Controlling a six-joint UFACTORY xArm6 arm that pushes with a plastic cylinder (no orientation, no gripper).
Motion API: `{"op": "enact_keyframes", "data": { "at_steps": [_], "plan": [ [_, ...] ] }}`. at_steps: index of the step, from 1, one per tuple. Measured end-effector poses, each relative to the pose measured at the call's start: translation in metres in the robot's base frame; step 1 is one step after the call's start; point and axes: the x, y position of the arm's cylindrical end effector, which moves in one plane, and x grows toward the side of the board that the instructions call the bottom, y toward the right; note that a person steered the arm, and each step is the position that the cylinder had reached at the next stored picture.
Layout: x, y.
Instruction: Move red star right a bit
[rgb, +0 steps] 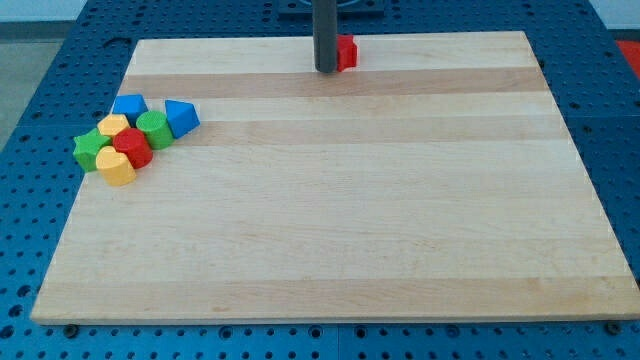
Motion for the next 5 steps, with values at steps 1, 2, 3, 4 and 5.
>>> {"op": "enact_keyframes", "data": {
  "at_steps": [1,2,3,4,5],
  "plan": [
    [0.014,-0.039],
    [0.005,-0.065],
    [-0.029,-0.064],
    [-0.046,-0.032],
    [-0.041,0.043]
  ]
}}
